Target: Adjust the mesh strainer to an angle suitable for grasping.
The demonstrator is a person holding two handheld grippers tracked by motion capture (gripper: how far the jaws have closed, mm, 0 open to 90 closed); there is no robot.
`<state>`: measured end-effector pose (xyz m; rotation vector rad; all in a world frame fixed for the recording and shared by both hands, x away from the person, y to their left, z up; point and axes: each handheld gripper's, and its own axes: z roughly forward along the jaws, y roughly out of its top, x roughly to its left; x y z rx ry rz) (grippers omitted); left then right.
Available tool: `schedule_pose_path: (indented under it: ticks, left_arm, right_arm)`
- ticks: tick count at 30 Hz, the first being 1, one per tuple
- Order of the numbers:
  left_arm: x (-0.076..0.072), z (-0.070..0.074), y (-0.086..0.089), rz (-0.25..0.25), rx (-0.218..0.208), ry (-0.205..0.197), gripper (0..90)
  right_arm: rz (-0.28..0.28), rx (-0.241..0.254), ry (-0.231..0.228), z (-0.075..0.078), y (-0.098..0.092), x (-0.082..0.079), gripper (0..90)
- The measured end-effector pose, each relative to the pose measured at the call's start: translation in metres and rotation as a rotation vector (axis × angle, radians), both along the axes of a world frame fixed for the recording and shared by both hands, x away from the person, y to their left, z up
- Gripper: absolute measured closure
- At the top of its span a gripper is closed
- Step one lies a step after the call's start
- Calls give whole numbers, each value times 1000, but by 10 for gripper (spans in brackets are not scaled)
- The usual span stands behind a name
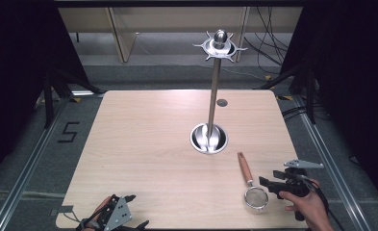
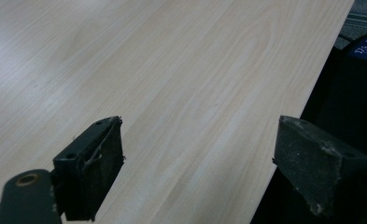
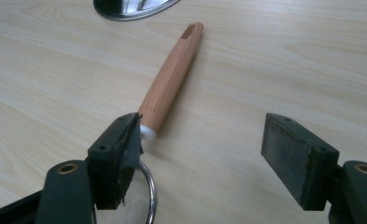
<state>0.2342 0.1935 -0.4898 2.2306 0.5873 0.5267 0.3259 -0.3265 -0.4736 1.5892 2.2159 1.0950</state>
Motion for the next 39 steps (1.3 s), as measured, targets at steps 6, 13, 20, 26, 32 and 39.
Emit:
schedule_pose_path:
  ticks: [6,13,20,26,32,39]
  left_arm:
    - [0,0,0,1,-1,0,151]
    - [0,0,0,-2,-1,15,151]
    - [0,1,0,-6,10,13,151]
    - [0,0,-1,-1,-2,6,151]
    - [0,0,0,-2,5,2,151]
    - [0,0,-1,2,-8,11,151]
  right_arm:
    - [5,-10,1,0,2,1,296]
    - [19,-16,-6,2,7,3,297]
    - [36,-38,-4,4,13,6,301]
    - [122,-142,-27,5,21,15,320]
    - [151,-194,3,8,38,29,354]
    - [225,-223,-1,5,48,45,378]
